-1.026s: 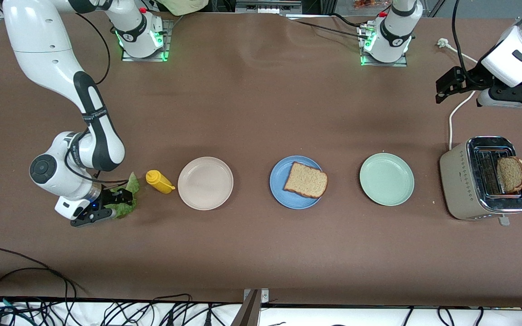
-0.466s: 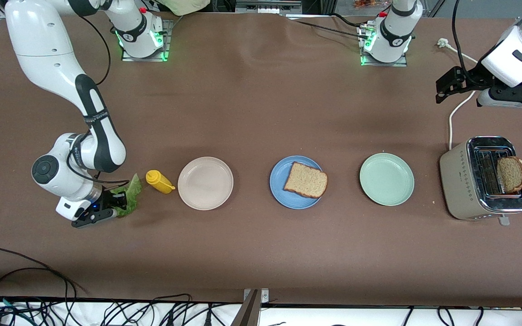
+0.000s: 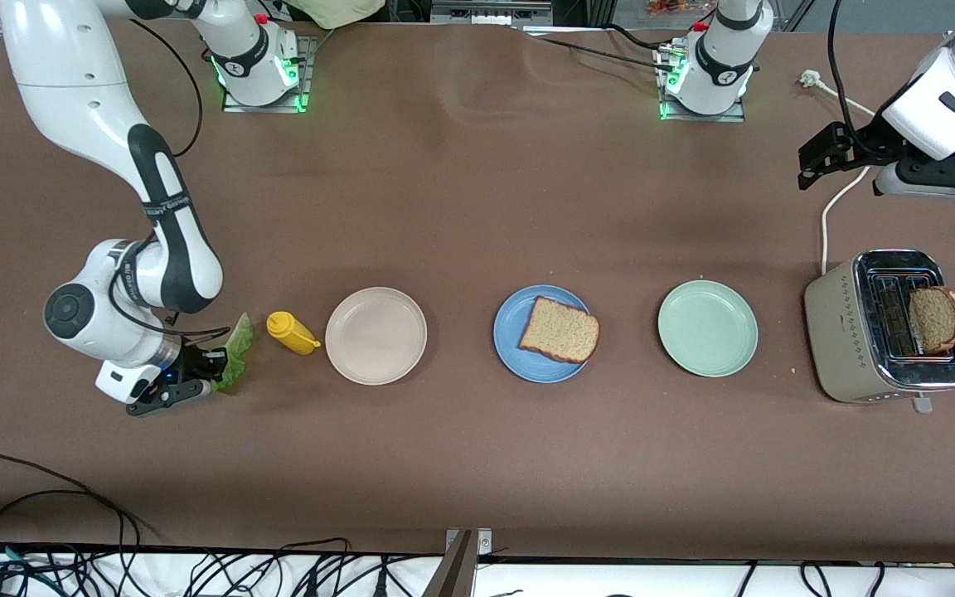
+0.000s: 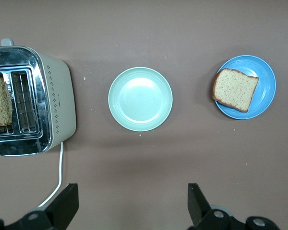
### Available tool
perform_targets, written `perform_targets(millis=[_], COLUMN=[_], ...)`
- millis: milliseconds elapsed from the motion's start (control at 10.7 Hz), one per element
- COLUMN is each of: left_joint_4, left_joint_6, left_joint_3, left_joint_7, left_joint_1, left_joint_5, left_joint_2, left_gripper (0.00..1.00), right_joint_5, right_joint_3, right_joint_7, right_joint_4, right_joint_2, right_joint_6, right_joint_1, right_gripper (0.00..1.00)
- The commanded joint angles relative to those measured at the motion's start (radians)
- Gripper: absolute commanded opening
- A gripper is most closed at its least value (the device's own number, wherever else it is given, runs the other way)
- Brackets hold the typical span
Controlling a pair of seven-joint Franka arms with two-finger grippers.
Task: Make sandwich in blue plate with both arms
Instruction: 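Grasp the green lettuce leaf with the right gripper, then lift the lettuce and carry it over the blue plate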
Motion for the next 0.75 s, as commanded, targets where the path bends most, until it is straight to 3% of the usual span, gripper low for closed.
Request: perform_targets(millis=[0,373,653], left_joint_4=[0.012,0.012,0.012], left_joint_6=[-0.017,-0.017,-0.017], left_joint_3=[-0.002,-0.002,-0.002], left_joint_7=[0.006,0.006,0.006], left_joint_1=[0.008,0.008,0.008], left_joint_5=[-0.020,-0.020,-0.020], left_joint_2=[0.002,0.002,0.002], left_gripper=[1.00,1.00,1.00], right_joint_5=[0.012,0.006,-0.072], right_joint_3=[-0.001,-0.001,-0.001], right_joint_7=[-0.030,0.016,0.184], right_joint_4=[-0.021,-0.018,-0.005], right_joint_2=[-0.127,-0.279,-0.383], right_joint_6=[-0.159,-0.386,-0.549], right_joint_1=[0.003,0.043,0.103], right_gripper=[0.00,0.00,0.00])
